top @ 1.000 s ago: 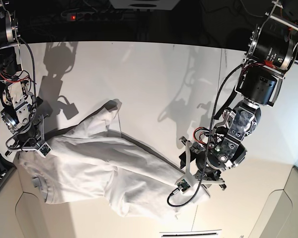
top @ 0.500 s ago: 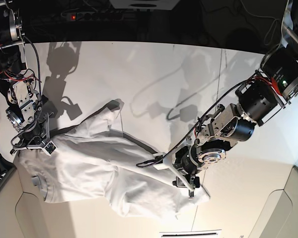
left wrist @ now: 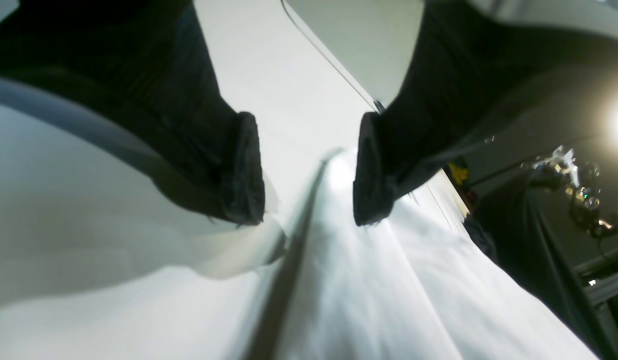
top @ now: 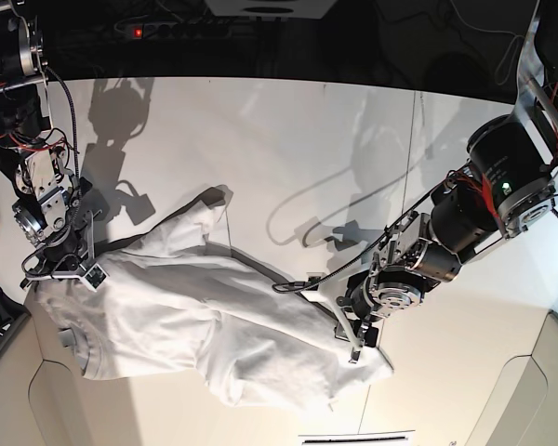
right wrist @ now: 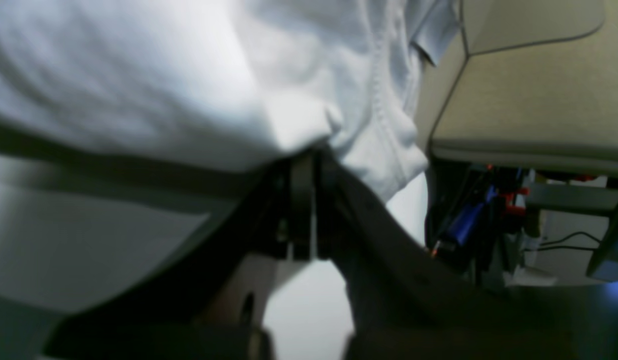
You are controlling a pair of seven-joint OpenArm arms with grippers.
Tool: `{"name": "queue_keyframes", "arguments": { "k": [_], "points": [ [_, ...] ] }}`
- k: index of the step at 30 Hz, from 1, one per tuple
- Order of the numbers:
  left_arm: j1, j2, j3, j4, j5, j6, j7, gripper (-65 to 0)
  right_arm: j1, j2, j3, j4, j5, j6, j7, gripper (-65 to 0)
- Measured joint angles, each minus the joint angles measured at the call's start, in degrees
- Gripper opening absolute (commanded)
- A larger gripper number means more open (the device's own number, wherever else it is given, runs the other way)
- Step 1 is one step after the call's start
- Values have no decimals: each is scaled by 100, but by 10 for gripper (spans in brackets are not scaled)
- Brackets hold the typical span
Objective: Layout the t-shirt on the table in an organized manner, then fold the t-shirt properly
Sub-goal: 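Lower the right gripper onto the shirt and grasp a second edge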
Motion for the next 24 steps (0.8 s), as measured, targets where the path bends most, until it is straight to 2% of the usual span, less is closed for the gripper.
{"name": "queue_keyframes", "arguments": {
  "k": [7,8,11,14,15,18,21,24],
  "points": [
    [39,286,7,-57,-2,109,-175,-328,0,-173,2,0,0,-13,-2,-650],
    [50,302,7,-63,-7,127,-173,-343,0,-192,2,0,0,-13,0,-650],
    [70,319,7,-66,-7,98,-212,-451,-2,-221,2,0,0,-13,-2,-650],
    [142,328,7,-66,-28,61,-240,-650,-2,-219,2,0,2,-13,2,-650],
    [168,328,7,-66,-46,107,-254,-650,-2,-221,2,2,2,-13,2,-650],
    [229,315,7,-70,-212,619,-299,-650,0,-221,2,2,79,-13,-2,-650],
    [267,313,-44,-70,-192,975,-271,-650,-2,-221,2,35,282,-13,-177,-650],
    [396,269,-271,70,-190,1681,350,-650,-61,-219,2,323,319,-9,-560,-650]
  ]
}}
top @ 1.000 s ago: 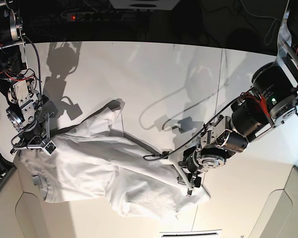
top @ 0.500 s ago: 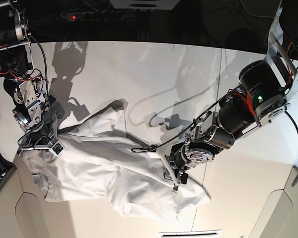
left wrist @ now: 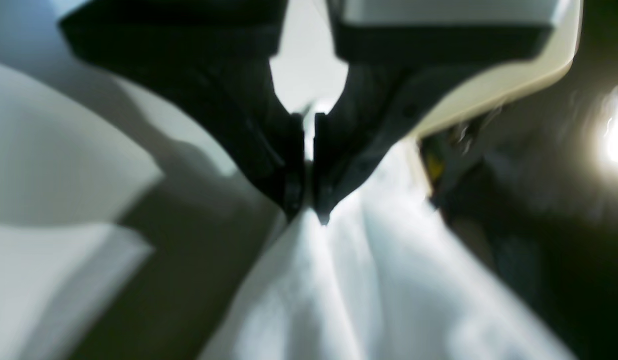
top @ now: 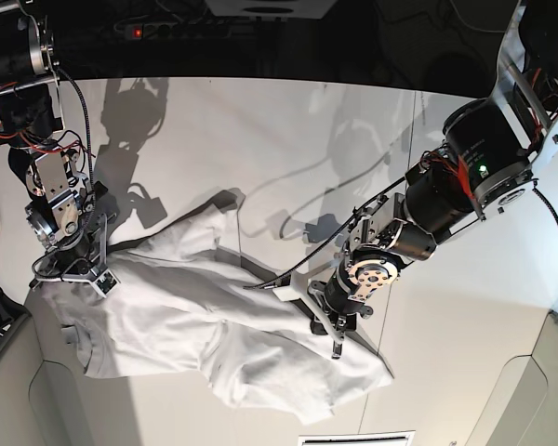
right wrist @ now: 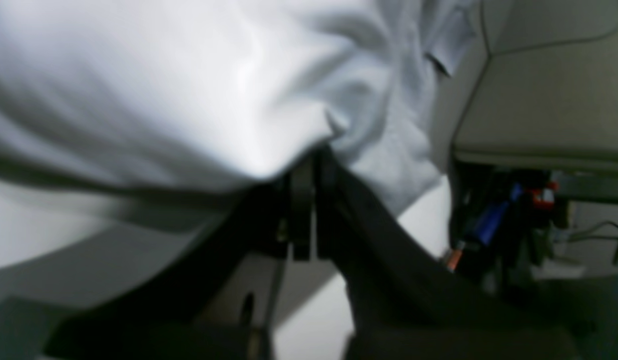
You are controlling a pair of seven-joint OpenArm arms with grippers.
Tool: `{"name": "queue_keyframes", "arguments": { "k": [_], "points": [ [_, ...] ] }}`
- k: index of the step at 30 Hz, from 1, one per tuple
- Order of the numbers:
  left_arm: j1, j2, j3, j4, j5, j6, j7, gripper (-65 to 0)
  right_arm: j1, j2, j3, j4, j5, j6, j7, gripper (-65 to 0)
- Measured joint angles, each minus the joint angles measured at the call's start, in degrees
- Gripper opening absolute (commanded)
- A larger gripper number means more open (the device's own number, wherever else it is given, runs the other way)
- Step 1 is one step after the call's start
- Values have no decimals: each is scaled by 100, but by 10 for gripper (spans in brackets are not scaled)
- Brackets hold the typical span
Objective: Layout the t-shirt on the table in an organized manner, then fold the t-shirt properly
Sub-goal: 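Lower the right gripper onto the shirt and grasp a second edge, then lift the shirt with both grippers and shake it out in the air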
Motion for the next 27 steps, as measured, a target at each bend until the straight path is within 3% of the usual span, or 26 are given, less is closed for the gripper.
{"name": "queue_keyframes", "arguments": {
  "k": [2,7,11,16,22,27],
  "points": [
    [101,-219,-245,378,-13,227,334,-650,-146,17,0,455,-4,-2,-133,-650],
    [693,-1241,-1086,2063,-44,236,861,-650,-802,11,-4,2048,162,31,-809,-650],
    [1572,-2114,-1766,3840,-87,127,1178,-650,-1434,0,-17,3407,219,39,-1711,-650],
    [2632,-2903,-2715,6107,9,-160,1843,-650,-2243,133,-2,4966,118,42,-2468,-650],
    [3816,-3375,-4037,8345,35,-656,2531,-650,-3136,142,422,6738,-44,57,-2667,-650],
    [4430,-3386,-5178,9818,-9,-1132,2949,-650,-3685,142,1211,8218,22,85,-2588,-650]
  ]
}}
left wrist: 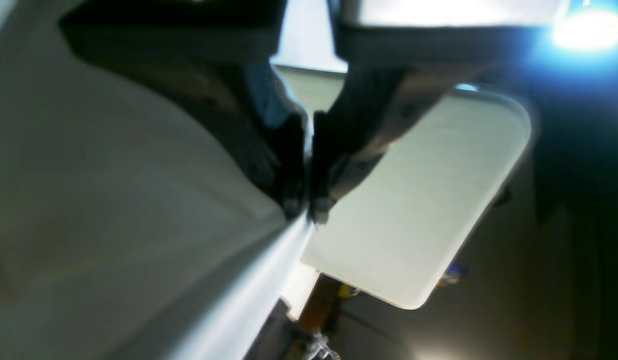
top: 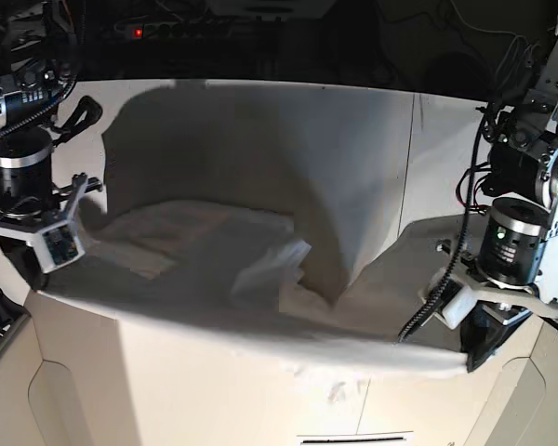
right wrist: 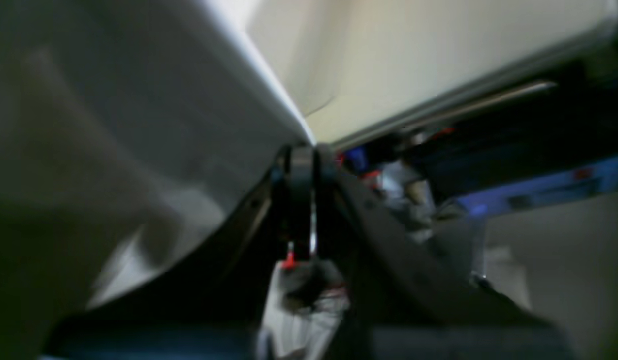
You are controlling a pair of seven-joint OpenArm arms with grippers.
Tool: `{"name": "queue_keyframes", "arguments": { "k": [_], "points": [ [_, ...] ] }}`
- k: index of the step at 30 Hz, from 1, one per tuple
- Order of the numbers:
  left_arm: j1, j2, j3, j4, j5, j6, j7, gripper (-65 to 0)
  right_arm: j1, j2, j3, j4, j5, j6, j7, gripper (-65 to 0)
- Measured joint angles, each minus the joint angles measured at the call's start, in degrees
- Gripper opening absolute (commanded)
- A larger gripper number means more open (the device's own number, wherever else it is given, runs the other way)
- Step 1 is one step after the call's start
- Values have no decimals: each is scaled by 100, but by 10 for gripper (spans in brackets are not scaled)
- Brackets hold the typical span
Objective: Layout the t-shirt on the table in an organized manner, then fold the t-shirt properly
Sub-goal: 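Lift the shirt with both grippers and shake it out in the air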
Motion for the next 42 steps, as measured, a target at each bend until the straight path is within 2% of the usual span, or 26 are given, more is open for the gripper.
{"name": "queue_keyframes", "arguments": {
  "k": [3,5,7,10,13,16,19,21,23,26,27,29,30,32,34,36,42],
  "points": [
    [186,-4,-610,675,26,-131,544,-650,-236,4,625,431,48,-133,-70,-650],
    [195,-20,-953,758,151,-125,568,-650,-337,17,955,376,166,-114,-262,-650],
    [149,0,-1252,750,131,-308,599,-650,-363,2,1169,374,225,-81,-177,-650],
    [166,-20,-1690,743,11,-374,476,-650,-348,48,1543,385,369,-94,-107,-650],
    [-173,-153,-1971,743,-809,-404,120,-650,-249,66,1672,385,935,-90,173,-650],
    [-632,-177,-1971,739,-1810,-1051,-186,-650,31,35,1626,385,1390,-83,225,-650],
    [-667,-173,-1950,551,-2096,-1196,-164,-650,92,-81,1445,391,1696,-33,278,-650],
    [-660,-151,-1950,450,-2096,-1191,-101,-650,48,-94,1246,387,1932,269,269,-650],
    [-662,-122,-1950,452,-2096,-1189,-107,-650,74,-162,944,385,2205,289,479,-650],
    [-710,-122,-1950,485,-2098,-1196,-101,-650,197,-380,326,332,2656,293,463,-650],
    [-728,-125,-1950,490,-2098,-1200,-103,-650,249,-525,66,293,2782,293,466,-602],
    [-739,-122,-1950,535,-2098,-1196,-105,-650,374,-859,-551,116,2903,341,494,-401],
    [-739,-122,-1950,538,-2103,-1193,-103,-650,463,-1029,-883,-59,2907,494,494,-346],
    [-732,-125,-1950,535,-2100,-1196,-94,-650,713,-1305,-1554,-623,2857,612,551,-333],
    [-732,-125,-1950,535,-2103,-1187,-70,-650,1051,-1552,-2118,-1412,2498,608,581,-333],
    [-728,-125,-1950,540,-2105,-1189,-50,-650,1484,-1738,-2542,-2356,2282,527,570,-333],
    [-713,-76,-1950,540,-2111,-1185,33,-650,2629,-2444,-3696,-5108,2173,452,562,-333]
  ]
}}
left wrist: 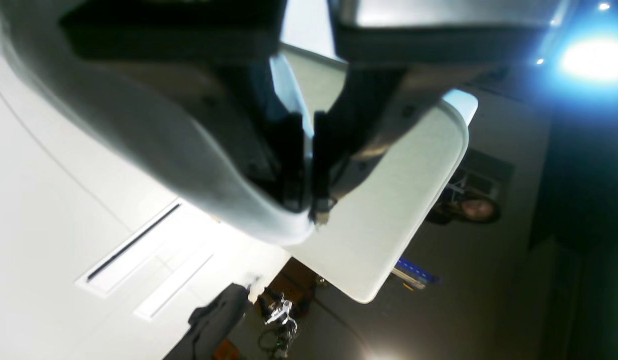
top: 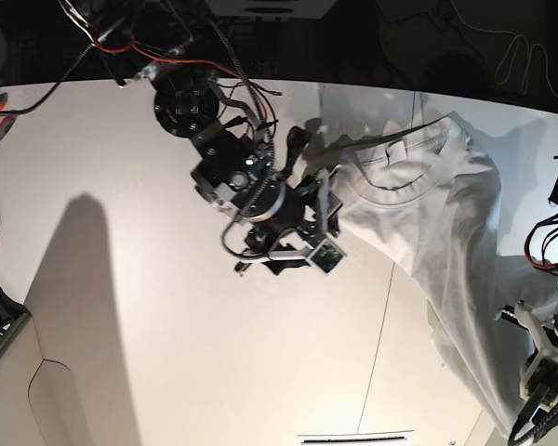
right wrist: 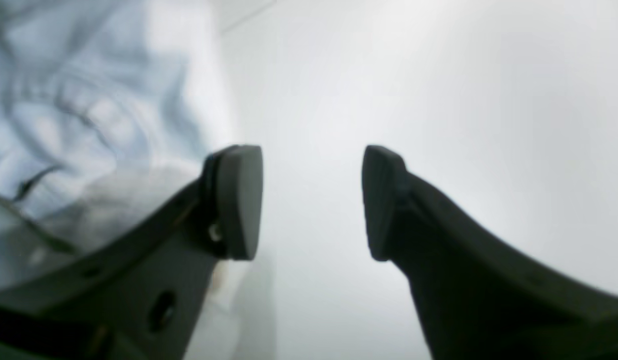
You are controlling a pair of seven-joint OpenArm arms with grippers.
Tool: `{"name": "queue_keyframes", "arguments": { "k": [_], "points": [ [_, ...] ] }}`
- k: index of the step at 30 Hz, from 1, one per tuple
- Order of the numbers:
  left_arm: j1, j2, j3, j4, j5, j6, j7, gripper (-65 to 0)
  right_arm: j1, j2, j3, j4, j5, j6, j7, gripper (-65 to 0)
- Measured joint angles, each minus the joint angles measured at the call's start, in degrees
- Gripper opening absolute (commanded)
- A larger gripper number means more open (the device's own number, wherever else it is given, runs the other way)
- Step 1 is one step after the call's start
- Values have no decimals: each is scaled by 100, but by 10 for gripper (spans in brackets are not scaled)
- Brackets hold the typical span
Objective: Layout the t-shirt on the table in an organized manner, then fold the t-shirt properly
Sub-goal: 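Lift the shirt with both grippers and shake it out in the air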
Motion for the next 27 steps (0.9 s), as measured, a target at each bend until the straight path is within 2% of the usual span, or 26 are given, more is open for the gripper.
{"name": "queue_keyframes", "arguments": {
  "k": [4,7,11,12,15,16,18,19,20,21,22,23,24,25,27],
  "points": [
    [17,245,0,-83,-170,2,-4,-650,313,-450,-979,-855,-201,35,39,-333],
    [20,442,0,-201,-214,2,35,-650,352,-463,-1626,-817,-562,-337,291,-333],
    [20,490,0,-369,-332,-151,33,-650,358,-391,-1958,-791,-848,-525,249,-334],
    [20,490,0,-389,-400,-195,37,-650,354,-389,-1991,-791,-848,-503,247,-334],
    [17,490,0,-396,-461,-236,35,-650,343,-420,-2022,-898,-452,118,313,-334],
    [15,490,0,-396,-459,-234,35,-650,339,-446,-2031,-1069,-372,203,348,-334],
    [2,490,0,-396,-466,-238,35,-650,317,-461,-2039,-1515,-396,219,435,-334],
    [-9,487,0,-398,-466,-238,37,-650,308,-431,-2035,-1707,-284,138,802,-334],
    [-9,487,-2,-400,-455,-234,37,-650,323,-450,-2031,-1856,-297,166,892,-335],
    [-11,490,0,-400,-461,-236,35,-650,358,-485,-2026,-2006,-354,188,940,-348],
    [-11,492,0,-398,-466,-238,33,-650,378,-498,-2026,-2151,-409,188,966,-397],
    [-11,490,0,-400,-466,-240,35,-650,389,-527,-2026,-2243,-496,164,1003,-488],
    [-11,490,0,-400,-466,-238,33,-650,387,-527,-2026,-2277,-586,133,1023,-610],
    [-11,490,0,-400,-461,-238,35,-650,382,-525,-2026,-2277,-684,59,1051,-650],
    [-9,490,0,-400,-459,-236,35,-650,354,-531,-2039,-2251,-887,-302,1056,-650]
  ]
}}
